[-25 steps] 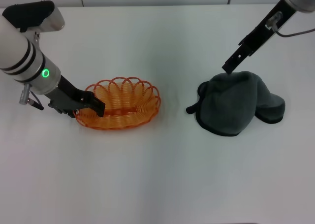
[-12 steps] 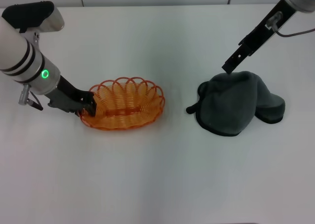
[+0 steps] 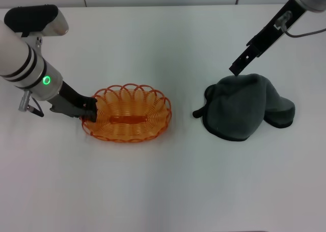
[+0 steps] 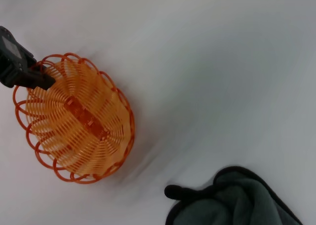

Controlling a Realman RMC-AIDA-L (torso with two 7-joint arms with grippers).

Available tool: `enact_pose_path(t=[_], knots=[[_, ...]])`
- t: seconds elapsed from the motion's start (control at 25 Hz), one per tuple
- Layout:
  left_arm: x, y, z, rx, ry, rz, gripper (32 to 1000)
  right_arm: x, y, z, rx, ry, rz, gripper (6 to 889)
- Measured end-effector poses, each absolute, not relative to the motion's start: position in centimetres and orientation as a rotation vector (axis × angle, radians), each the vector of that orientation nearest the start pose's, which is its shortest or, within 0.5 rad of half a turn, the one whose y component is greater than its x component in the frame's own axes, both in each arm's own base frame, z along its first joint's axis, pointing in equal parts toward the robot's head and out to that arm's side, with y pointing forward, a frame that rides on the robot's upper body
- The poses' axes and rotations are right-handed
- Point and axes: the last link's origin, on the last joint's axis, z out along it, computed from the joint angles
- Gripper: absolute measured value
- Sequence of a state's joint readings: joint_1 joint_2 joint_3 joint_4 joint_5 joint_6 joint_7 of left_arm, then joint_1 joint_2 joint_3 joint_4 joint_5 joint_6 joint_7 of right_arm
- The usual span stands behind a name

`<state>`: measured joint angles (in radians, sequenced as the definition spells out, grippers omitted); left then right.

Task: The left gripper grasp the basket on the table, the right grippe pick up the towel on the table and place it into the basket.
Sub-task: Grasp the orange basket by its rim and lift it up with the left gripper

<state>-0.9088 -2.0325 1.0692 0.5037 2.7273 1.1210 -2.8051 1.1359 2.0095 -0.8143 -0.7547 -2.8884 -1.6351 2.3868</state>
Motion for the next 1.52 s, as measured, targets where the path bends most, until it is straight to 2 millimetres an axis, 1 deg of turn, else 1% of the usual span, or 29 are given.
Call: enact_pose_path(t=[0.04,0.32,0.56,1.04,1.44,1.52], knots=[[-25.6,40.8,-3.5,-2.120,-1.590,0.406,200,14.3,42.9,2.8,-2.627,1.063,-0.577,849],[-25.5,40.7,-3.5,-2.141,-1.594,0.415,174,14.4,43.0,2.8,-2.620,1.060,-0.573,848],[-24.6,40.7,-2.9,-2.171,-1.662,0.354,147,14.6,43.0,2.8,-2.619,1.064,-0.573,848],[-23.7,40.7,-1.8,-2.200,-1.767,0.270,103,14.9,42.9,2.5,-2.624,1.082,-0.575,848],[-24.0,40.4,-0.5,-2.179,-1.881,0.180,101,14.9,42.9,2.5,-2.622,1.081,-0.573,848],[-24.0,40.4,0.0,-2.164,-1.920,0.138,101,15.0,43.0,2.6,-2.621,1.082,-0.572,848]])
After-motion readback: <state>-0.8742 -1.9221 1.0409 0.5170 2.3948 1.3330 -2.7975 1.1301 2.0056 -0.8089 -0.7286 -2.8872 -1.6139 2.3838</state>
